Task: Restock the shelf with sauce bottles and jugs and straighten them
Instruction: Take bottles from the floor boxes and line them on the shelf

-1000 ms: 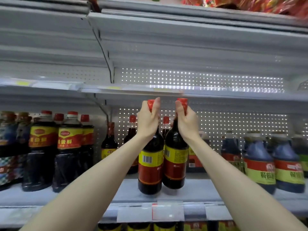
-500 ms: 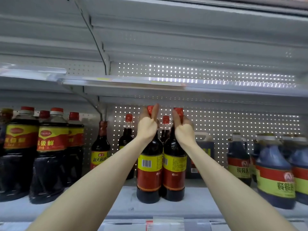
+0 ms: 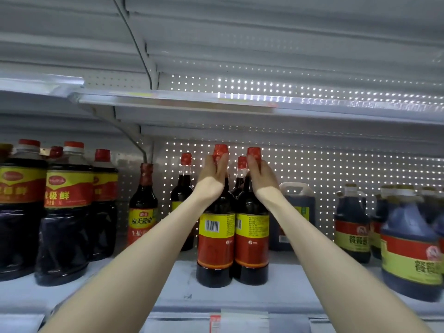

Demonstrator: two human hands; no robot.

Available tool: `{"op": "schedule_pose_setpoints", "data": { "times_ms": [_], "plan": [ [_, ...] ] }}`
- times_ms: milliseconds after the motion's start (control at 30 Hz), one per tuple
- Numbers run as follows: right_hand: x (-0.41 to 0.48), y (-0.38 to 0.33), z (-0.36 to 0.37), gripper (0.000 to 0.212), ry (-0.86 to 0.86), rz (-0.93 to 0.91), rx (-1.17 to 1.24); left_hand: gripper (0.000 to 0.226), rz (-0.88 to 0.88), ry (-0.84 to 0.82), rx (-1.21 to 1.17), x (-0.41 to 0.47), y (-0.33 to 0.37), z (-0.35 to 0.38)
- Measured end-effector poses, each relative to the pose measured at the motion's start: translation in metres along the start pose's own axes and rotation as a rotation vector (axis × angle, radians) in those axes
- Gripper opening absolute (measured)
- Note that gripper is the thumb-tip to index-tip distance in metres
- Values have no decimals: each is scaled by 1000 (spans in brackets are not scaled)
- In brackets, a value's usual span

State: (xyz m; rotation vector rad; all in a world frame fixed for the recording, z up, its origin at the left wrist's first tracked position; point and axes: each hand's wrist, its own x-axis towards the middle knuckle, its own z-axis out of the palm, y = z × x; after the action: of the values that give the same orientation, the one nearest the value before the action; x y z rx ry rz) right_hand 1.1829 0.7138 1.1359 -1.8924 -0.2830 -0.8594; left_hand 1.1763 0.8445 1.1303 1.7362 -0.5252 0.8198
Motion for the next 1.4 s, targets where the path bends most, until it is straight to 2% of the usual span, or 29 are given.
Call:
{"op": "schedule_pose_setpoints", "data": {
  "times_ms": [167, 367, 433, 567, 633, 733, 833, 1000, 1100, 1133, 1267, 1400],
  "plan": [
    [-32, 20, -6, 49, -81, 7, 67, 55, -105, -82, 36, -39, -20, -8],
    [-71, 49, -7, 55, -124, 100, 143, 57, -231, -177, -156, -85, -49, -18],
    [-84, 51, -9, 58, -140, 97, 160, 54, -285, -200, -189, -95, -55, -19],
    [-105, 46, -10, 59, -78, 25, 130, 30, -321, -248, -276, -105, -60, -22],
    [-115, 40, -8, 54, -17, -27, 151, 25, -313, -233, -289, -105, -61, -24],
    [-129, 31, -3, 31, 29, -105, 156, 29, -285, -184, -287, -106, -60, -24],
    [-136, 27, 10, 22, -26, -64, 214, 30, -274, -150, -283, -107, -60, -23],
    [-138, 27, 40, 42, -153, 99, 315, 26, -274, -127, -266, -106, -63, -28],
    [-139, 24, 51, 36, -199, 139, 321, 30, -271, -96, -205, -101, -68, -34],
    [-138, 25, 55, 41, -222, 154, 334, 31, -268, -85, -181, -100, -71, -37],
    [-133, 27, 78, 85, -283, 242, 397, 30, -266, -27, -140, -96, -80, -52],
    [-126, 30, 107, 107, -330, 274, 446, 39, -288, -29, -143, -94, -89, -76]
  ]
}}
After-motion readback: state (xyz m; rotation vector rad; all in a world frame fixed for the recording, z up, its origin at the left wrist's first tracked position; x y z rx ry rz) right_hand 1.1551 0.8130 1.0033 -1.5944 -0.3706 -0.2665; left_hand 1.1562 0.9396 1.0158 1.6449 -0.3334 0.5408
